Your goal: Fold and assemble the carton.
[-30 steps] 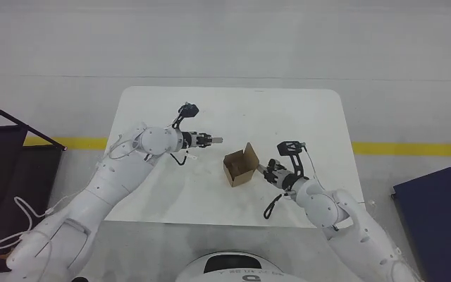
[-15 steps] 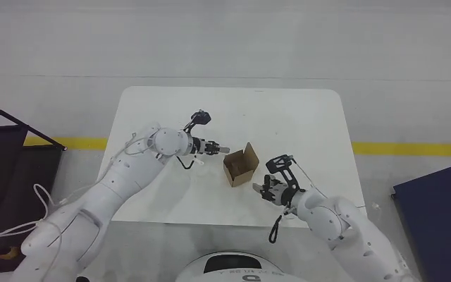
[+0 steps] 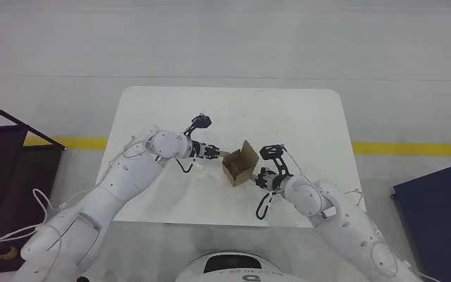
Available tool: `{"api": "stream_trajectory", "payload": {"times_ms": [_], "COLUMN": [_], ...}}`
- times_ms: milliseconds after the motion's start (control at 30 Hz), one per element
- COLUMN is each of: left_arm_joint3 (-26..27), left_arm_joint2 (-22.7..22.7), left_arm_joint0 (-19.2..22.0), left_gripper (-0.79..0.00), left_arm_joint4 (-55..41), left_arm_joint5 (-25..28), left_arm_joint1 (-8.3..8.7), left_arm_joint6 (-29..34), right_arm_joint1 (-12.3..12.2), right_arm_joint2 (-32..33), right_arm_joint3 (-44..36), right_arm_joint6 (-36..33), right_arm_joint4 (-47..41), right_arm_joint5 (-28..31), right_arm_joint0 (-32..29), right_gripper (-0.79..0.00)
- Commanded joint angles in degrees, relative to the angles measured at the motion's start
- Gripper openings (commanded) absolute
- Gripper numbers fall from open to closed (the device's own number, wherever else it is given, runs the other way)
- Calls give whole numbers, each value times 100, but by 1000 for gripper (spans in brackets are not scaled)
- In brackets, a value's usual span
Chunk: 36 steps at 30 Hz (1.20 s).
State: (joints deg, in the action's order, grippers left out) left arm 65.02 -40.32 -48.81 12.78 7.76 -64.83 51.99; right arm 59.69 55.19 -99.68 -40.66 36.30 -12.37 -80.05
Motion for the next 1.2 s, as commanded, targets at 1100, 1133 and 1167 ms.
{"api": "stream_trajectory", "payload": {"times_ms": [1100,1133,1167], "left_arm_joint3": [979,984,984], "left_arm_joint2": [-997,-987,-975], "left_arm_joint0": [-1015,-1016,-1018], "left_gripper": [0,0,0], "left_arm_joint4": [-113,-109,-102], "left_arm_joint5": [136,138,134], "left_arm_joint1": [345,340,334], "left_arm_joint6": [57,48,40], "right_arm_joint1": [46,61,75], "right_arm_joint2": [801,759,723], "right_arm_joint3": [-558,-492,-413], "right_arm_joint6": [994,991,997], "right_arm_joint4": [-823,-870,-930], "right_arm_joint5": [526,544,578], "right_arm_joint0": [-780,-738,-694], "right_gripper": [-388,-388,-388]}}
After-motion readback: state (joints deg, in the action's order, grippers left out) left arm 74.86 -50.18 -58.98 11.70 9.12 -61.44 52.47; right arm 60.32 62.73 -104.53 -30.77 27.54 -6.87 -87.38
